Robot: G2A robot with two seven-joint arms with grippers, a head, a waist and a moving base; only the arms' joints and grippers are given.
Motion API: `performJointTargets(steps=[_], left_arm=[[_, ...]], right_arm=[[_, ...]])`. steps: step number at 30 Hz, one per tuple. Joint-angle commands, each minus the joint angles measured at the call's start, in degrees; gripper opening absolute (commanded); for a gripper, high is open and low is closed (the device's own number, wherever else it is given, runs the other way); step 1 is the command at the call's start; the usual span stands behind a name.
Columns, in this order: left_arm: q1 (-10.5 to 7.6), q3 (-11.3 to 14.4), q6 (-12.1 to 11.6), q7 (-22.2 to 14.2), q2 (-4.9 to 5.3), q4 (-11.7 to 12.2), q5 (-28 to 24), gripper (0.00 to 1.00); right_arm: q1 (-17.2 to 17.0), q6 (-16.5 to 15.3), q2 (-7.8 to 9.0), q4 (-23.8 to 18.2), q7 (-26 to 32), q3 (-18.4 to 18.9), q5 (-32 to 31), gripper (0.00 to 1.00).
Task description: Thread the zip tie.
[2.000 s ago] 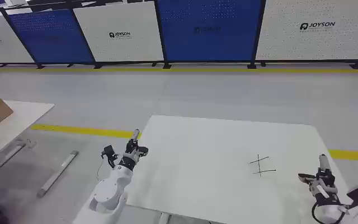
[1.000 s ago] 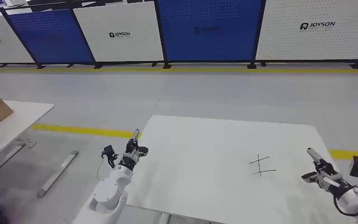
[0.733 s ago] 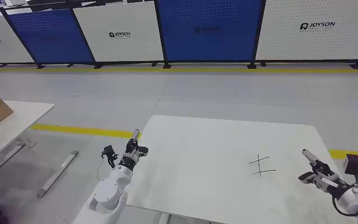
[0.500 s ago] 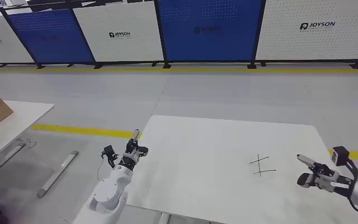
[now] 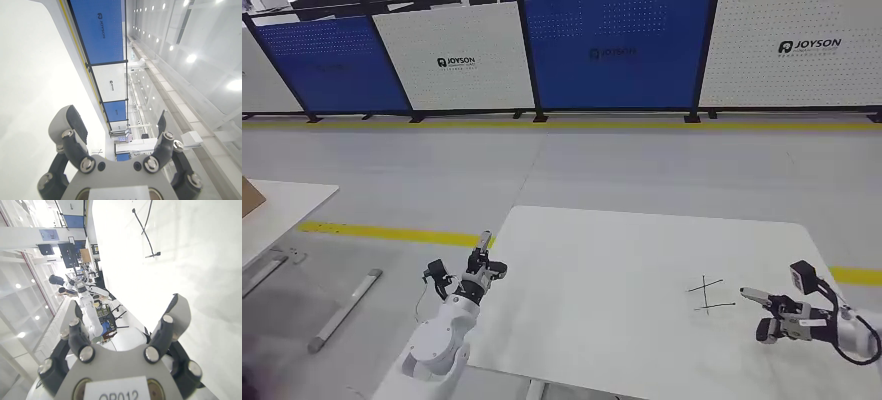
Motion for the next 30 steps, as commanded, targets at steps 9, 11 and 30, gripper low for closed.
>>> performJointTargets(steps=[9, 11, 30], left_arm=[[0.0, 0.0, 0.0, 0.0, 0.0, 0.0, 0.0, 1.0], [0.0, 0.0, 0.0, 0.0, 0.0, 0.0, 0.0, 1.0], [0.0, 0.0, 0.0, 0.0, 0.0, 0.0, 0.0, 1.0]], right_arm=[[0.27, -0.31, 0.01, 0.37, -1.78, 0.6, 0.2, 1.0], [0.06, -2.54, -0.26, 1.18, -7.28, 0.68, 1.43, 1.0], [7.11, 0.57, -1.33, 7.67, -14.17, -8.18, -4.16, 1.0]])
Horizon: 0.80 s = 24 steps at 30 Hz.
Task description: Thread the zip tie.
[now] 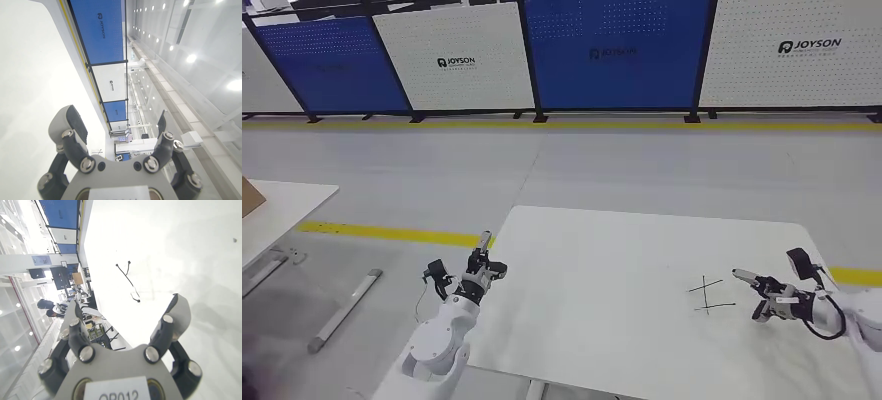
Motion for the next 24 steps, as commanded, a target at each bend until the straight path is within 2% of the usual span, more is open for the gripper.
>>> performJointTargets(steps=[1, 5, 9, 15, 16, 17, 18, 23, 24], left_arm=[[0.0, 0.0, 0.0, 0.0, 0.0, 0.0, 0.0, 1.0], [0.0, 0.0, 0.0, 0.0, 0.0, 0.0, 0.0, 1.0], [0.0, 0.0, 0.0, 0.0, 0.0, 0.0, 0.0, 1.0], [0.0, 0.0, 0.0, 0.0, 0.0, 0.0, 0.0, 1.0], [0.0, 0.0, 0.0, 0.0, 0.0, 0.0, 0.0, 1.0], [0.0, 0.0, 0.0, 0.0, 0.0, 0.0, 0.0, 1.0], [0.0, 0.0, 0.0, 0.0, 0.0, 0.0, 0.0, 1.0], [0.0, 0.0, 0.0, 0.0, 0.0, 0.0, 0.0, 1.0], [0.0, 0.0, 0.0, 0.0, 0.0, 0.0, 0.0, 1.0]], right_arm=[[0.0, 0.0, 0.0, 0.0, 0.0, 0.0, 0.0, 1.0], [0.0, 0.0, 0.0, 0.0, 0.0, 0.0, 0.0, 1.0], [-0.26, -3.39, -0.38, 0.29, -1.77, -2.13, -0.53, 1.0], [1.03, -3.76, -0.5, 1.95, -3.08, -3.51, -1.58, 1.0], [1.05, -3.74, -0.51, 1.99, -3.4, -3.64, -1.67, 0.92], [1.07, -3.75, -0.5, 2.07, -3.49, -3.74, -1.71, 0.63], [1.1, -3.7, -0.49, 2.19, -3.63, -3.84, -1.9, 0.47], [1.17, -3.3, -0.45, 2.46, -4.07, -4.65, -2.88, 0.3], [1.16, -3.32, -0.43, 2.56, -4.01, -4.72, -2.9, 0.3]])
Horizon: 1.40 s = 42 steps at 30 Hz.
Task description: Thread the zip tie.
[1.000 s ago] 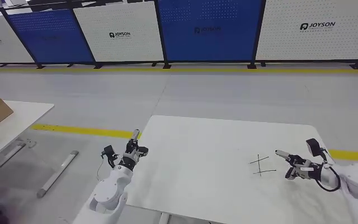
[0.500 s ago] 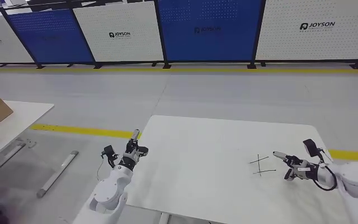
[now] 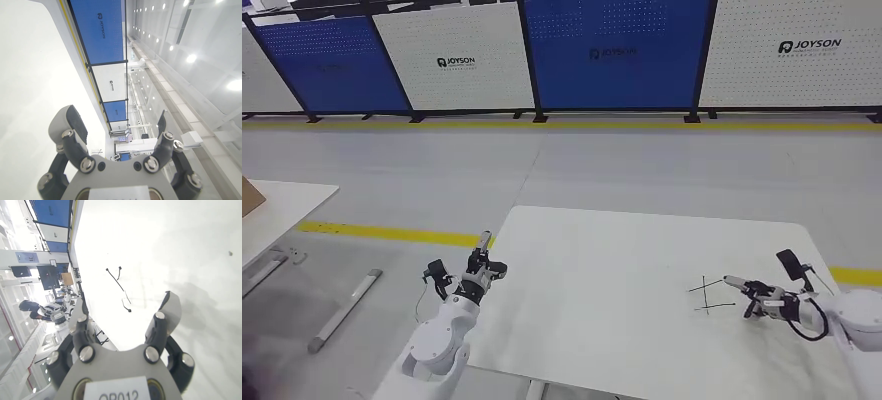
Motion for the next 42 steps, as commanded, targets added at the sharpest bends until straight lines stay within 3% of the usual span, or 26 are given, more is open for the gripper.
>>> performJointTargets(steps=[1, 14, 23, 30, 33, 37, 39, 40, 42], left_arm=[[0.0, 0.0, 0.0, 0.0, 0.0, 0.0, 0.0, 1.0], [0.0, 0.0, 0.0, 0.0, 0.0, 0.0, 0.0, 1.0], [0.0, 0.0, 0.0, 0.0, 0.0, 0.0, 0.0, 1.0], [0.0, 0.0, 0.0, 0.0, 0.0, 0.0, 0.0, 1.0], [0.0, 0.0, 0.0, 0.0, 0.0, 0.0, 0.0, 1.0], [0.0, 0.0, 0.0, 0.0, 0.0, 0.0, 0.0, 1.0], [0.0, 0.0, 0.0, 0.0, 0.0, 0.0, 0.0, 1.0], [0.0, 0.0, 0.0, 0.0, 0.0, 0.0, 0.0, 1.0], [0.0, 0.0, 0.0, 0.0, 0.0, 0.0, 0.0, 1.0]], right_arm=[[-0.01, -0.07, 0.05, 0.21, 0.12, -0.09, -0.07, 0.3], [-2.09, -1.17, 0.78, -1.13, 0.56, 0.51, -0.71, 0.32], [-3.07, -1.27, 1.2, -2.42, 0.7, 0.94, -0.6, 0.2], [-2.69, -0.94, 1.21, -2.41, 0.45, 0.34, -0.63, 0.24], [-2.38, -0.98, 1.2, -2.18, 0.51, 0.0, -0.65, 0.12], [-1.88, -1.05, 1.16, -1.76, 0.68, -0.55, -0.7, 0.17], [-1.56, -1.05, 1.13, -1.41, 0.72, -0.81, -0.63, 0.12], [-1.42, -1.02, 1.12, -1.26, 0.69, -0.91, -0.61, 0.01], [-1.21, -1.04, 1.09, -1.01, 0.6, -1.1, -0.56, 0.0]])
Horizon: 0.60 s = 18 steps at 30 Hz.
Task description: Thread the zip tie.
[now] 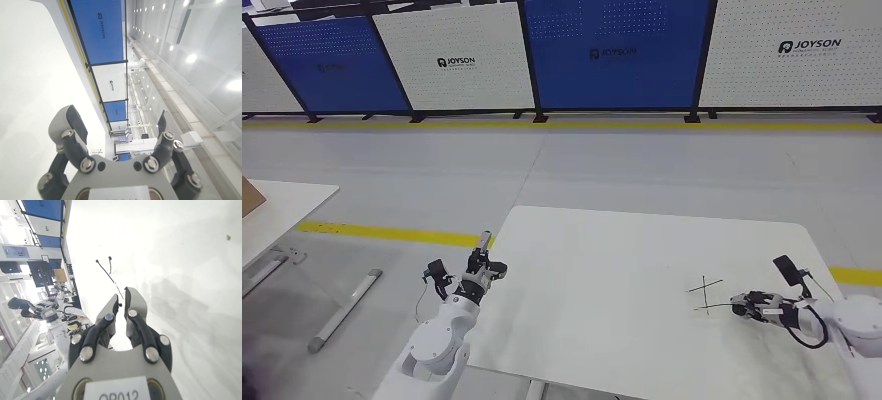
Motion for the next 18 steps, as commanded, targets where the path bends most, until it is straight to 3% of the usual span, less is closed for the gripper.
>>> performJointTargets(steps=[1, 11, 18], left_arm=[[0.0, 0.0, 0.0, 0.0, 0.0, 0.0, 0.0, 1.0], [0.0, 0.0, 0.0, 0.0, 0.0, 0.0, 0.0, 1.0], [0.0, 0.0, 0.0, 0.0, 0.0, 0.0, 0.0, 1.0]], right_arm=[[0.18, -0.04, -0.02, 0.22, -0.12, -0.16, 0.07, 0.0], [-1.06, -2.52, 0.6, -0.73, -0.11, 2.43, 3.16, 0.0], [-7.23, -10.03, 1.64, -4.9, 0.6, 9.19, 12.75, 0.0]])
